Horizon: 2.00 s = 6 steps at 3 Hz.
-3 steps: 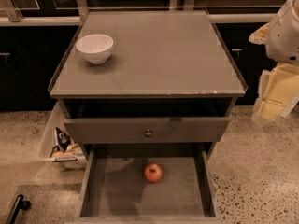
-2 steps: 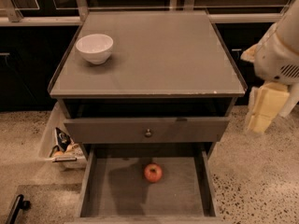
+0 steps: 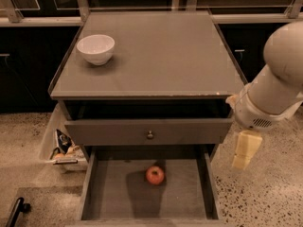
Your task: Pick apple from middle drawer and place on counter
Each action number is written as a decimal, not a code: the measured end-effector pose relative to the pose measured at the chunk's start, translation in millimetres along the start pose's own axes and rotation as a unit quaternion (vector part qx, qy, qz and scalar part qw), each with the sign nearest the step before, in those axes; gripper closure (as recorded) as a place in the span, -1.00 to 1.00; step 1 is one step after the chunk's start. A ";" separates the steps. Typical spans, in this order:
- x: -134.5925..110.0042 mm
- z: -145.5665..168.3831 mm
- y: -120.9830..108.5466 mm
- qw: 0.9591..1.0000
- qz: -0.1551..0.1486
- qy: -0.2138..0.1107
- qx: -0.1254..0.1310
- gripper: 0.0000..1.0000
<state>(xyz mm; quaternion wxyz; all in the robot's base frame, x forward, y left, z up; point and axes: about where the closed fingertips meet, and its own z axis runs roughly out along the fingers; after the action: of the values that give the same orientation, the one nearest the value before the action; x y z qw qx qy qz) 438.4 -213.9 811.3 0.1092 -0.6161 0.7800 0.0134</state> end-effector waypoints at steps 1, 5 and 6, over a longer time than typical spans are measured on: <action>9.0 44.4 4.3 1.000 -0.020 -0.004 0.001 -1.00; 8.5 178.6 22.4 0.998 -0.021 -0.043 -0.030 -1.00; 0.2 225.4 26.5 0.997 -0.026 -0.064 -0.029 -1.00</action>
Offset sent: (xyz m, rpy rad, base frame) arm 0.0138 -0.0045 -0.1181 0.0153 -0.0529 0.1117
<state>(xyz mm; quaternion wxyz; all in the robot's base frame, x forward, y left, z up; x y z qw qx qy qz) 447.4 -172.6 588.4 0.1406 -0.6366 0.7548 0.0727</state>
